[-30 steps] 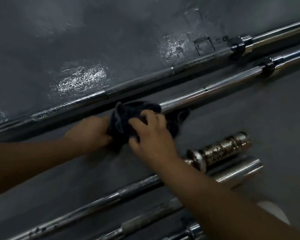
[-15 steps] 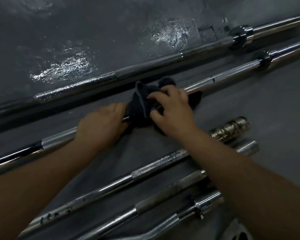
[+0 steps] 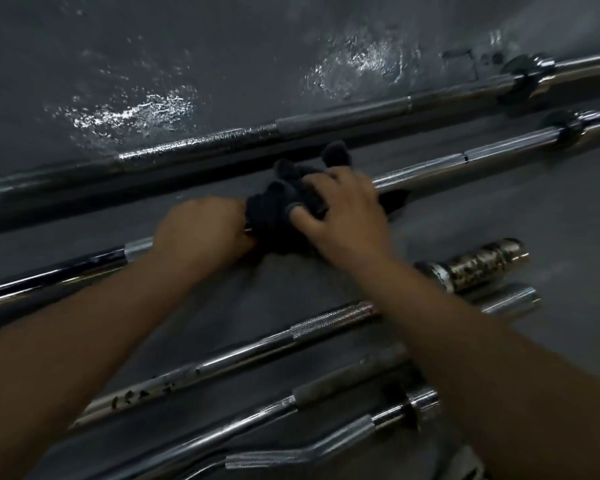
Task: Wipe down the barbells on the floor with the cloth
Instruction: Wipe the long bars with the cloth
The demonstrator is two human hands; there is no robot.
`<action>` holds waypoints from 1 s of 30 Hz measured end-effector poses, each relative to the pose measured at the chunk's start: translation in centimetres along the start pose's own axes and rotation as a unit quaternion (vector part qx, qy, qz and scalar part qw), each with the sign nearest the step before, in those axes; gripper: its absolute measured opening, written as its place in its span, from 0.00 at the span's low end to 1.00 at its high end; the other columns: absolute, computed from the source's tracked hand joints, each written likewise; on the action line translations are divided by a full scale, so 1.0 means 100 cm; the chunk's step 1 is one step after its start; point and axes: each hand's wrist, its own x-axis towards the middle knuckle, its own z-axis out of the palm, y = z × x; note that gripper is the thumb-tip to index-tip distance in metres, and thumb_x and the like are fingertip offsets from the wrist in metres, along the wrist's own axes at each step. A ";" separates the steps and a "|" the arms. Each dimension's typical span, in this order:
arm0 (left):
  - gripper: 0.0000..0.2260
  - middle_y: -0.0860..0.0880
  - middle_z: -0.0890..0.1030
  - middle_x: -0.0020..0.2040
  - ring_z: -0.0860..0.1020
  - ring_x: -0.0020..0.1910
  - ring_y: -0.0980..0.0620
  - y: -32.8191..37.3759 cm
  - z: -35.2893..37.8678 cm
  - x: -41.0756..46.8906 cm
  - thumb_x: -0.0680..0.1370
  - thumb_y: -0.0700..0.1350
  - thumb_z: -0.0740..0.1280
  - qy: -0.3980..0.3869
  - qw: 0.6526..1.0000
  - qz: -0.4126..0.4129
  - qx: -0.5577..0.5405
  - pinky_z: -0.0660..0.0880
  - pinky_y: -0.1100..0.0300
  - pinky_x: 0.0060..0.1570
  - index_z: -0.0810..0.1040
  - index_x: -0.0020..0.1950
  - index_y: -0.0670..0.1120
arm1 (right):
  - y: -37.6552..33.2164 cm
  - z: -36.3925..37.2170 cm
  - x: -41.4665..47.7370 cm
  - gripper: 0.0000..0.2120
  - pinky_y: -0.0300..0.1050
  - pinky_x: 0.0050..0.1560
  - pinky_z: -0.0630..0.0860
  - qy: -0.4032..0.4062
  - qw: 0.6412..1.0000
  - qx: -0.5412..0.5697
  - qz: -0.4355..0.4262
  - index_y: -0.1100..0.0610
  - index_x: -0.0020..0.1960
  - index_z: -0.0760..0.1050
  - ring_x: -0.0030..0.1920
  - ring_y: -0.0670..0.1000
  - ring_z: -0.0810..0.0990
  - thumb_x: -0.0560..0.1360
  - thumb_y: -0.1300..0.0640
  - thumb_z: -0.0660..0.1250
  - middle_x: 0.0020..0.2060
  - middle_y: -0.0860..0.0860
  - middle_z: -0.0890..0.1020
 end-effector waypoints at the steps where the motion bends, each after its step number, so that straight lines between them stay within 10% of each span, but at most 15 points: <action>1: 0.18 0.42 0.82 0.52 0.81 0.49 0.41 -0.003 -0.001 0.007 0.73 0.59 0.68 -0.036 0.999 0.002 -0.025 0.73 0.55 0.42 0.78 0.56 0.49 | 0.025 -0.009 0.010 0.25 0.51 0.61 0.69 0.016 1.000 -0.009 0.011 0.50 0.61 0.79 0.62 0.60 0.73 0.70 0.39 0.61 0.59 0.54 0.78; 4: 0.20 0.44 0.81 0.44 0.79 0.40 0.44 -0.016 0.001 0.027 0.70 0.61 0.70 -0.121 0.990 0.018 -0.075 0.77 0.57 0.41 0.80 0.50 0.45 | 0.091 -0.030 0.031 0.28 0.49 0.66 0.65 0.093 0.981 -0.005 0.168 0.54 0.65 0.78 0.65 0.63 0.71 0.71 0.42 0.59 0.65 0.58 0.75; 7: 0.22 0.45 0.81 0.44 0.79 0.41 0.44 -0.016 0.009 0.023 0.71 0.66 0.66 -0.029 0.999 0.032 -0.031 0.74 0.57 0.39 0.78 0.48 0.48 | 0.062 -0.012 0.035 0.25 0.53 0.68 0.63 0.115 0.956 0.022 0.267 0.48 0.66 0.76 0.71 0.60 0.65 0.72 0.42 0.58 0.71 0.53 0.70; 14: 0.14 0.44 0.78 0.40 0.77 0.35 0.40 -0.002 0.042 -0.032 0.71 0.51 0.73 0.172 0.979 0.111 -0.014 0.72 0.52 0.31 0.72 0.48 0.47 | 0.030 -0.007 -0.018 0.23 0.52 0.65 0.67 0.013 1.000 -0.019 0.003 0.48 0.61 0.79 0.67 0.60 0.71 0.71 0.42 0.60 0.66 0.52 0.75; 21: 0.14 0.45 0.80 0.40 0.79 0.36 0.40 -0.029 0.046 -0.066 0.72 0.58 0.70 0.104 0.994 0.019 0.032 0.66 0.56 0.31 0.73 0.48 0.49 | 0.047 0.003 -0.007 0.18 0.53 0.65 0.64 0.148 0.939 -0.064 0.303 0.47 0.62 0.79 0.68 0.60 0.67 0.75 0.46 0.62 0.70 0.52 0.70; 26: 0.24 0.47 0.83 0.43 0.80 0.41 0.49 -0.044 0.007 -0.018 0.68 0.69 0.70 -0.195 0.970 -0.001 -0.148 0.75 0.57 0.41 0.79 0.46 0.48 | -0.051 0.032 -0.054 0.20 0.55 0.56 0.69 0.048 0.998 0.001 0.035 0.44 0.62 0.77 0.65 0.59 0.69 0.72 0.44 0.62 0.66 0.48 0.74; 30: 0.25 0.49 0.82 0.42 0.79 0.40 0.49 -0.054 0.006 -0.016 0.67 0.73 0.66 -0.132 0.980 0.001 -0.147 0.76 0.56 0.42 0.76 0.45 0.52 | 0.011 0.009 -0.017 0.21 0.50 0.63 0.67 0.058 0.998 -0.021 -0.025 0.51 0.63 0.79 0.62 0.61 0.73 0.73 0.46 0.62 0.62 0.56 0.76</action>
